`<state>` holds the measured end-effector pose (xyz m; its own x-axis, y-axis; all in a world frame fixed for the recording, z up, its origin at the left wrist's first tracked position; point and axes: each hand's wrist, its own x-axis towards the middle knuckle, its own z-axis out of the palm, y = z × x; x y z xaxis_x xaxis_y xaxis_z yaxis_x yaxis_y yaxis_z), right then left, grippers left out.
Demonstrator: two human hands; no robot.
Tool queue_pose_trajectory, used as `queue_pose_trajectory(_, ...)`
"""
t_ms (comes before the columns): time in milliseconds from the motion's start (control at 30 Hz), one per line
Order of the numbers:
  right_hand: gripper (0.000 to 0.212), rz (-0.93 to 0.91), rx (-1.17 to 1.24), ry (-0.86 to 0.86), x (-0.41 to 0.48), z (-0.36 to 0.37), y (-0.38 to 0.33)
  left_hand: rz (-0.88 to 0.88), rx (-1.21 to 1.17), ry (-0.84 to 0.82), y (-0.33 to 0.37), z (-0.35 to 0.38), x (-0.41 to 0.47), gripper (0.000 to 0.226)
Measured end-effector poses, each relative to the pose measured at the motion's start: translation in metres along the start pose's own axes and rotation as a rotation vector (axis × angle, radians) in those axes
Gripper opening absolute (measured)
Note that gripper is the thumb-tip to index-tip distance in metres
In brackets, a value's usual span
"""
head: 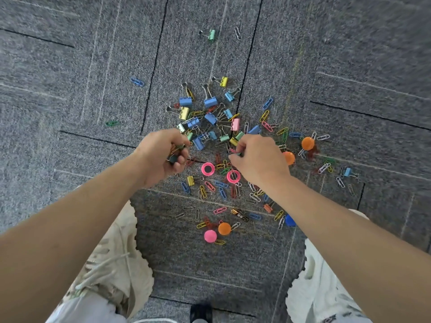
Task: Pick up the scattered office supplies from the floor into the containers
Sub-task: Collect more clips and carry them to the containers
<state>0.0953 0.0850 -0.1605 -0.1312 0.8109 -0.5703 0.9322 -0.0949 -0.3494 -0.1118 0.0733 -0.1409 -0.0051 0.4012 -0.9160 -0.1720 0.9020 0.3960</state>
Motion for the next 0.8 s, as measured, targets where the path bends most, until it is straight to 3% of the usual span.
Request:
queue_pose_trajectory(100, 0.017, 0.007, 0.21, -0.022, -0.002, -0.01, 0.008, 0.01, -0.11, -0.148, 0.005, -0.009, -0.004, 0.013)
queue_pose_trajectory(200, 0.017, 0.051, 0.396, -0.072, -0.002, -0.017, 0.021, 0.043, -0.118, -0.184, 0.006, -0.01, -0.004, 0.011)
queue_pose_trajectory(300, 0.009, 0.184, 0.868, -0.198, -0.001, -0.019, 0.029, 0.074, -0.06, -0.184, 0.004, -0.003, -0.006, 0.008)
queue_pose_trajectory(467, 0.022, 0.394, 1.465, -0.497, 0.0, -0.03, 0.026, 0.1, -0.092, -0.235, 0.002, 0.004, -0.005, 0.012)
queue_pose_trajectory(567, 0.034, 0.427, 1.733, -0.509, 0.001, -0.033, 0.022, 0.099, -0.058, -0.2, 0.002, 0.008, -0.003, 0.014)
queue_pose_trajectory(700, 0.037, 0.452, 1.882, -0.457, 0.001, -0.037, 0.019, 0.101, 0.058, -0.046, -0.001, 0.016, 0.0, 0.028)
queue_pose_trajectory(800, 0.037, 0.59, 1.746, -0.308, 0.006, -0.04, 0.017, 0.221, 0.379, 0.148, -0.007, 0.017, 0.006, 0.034)
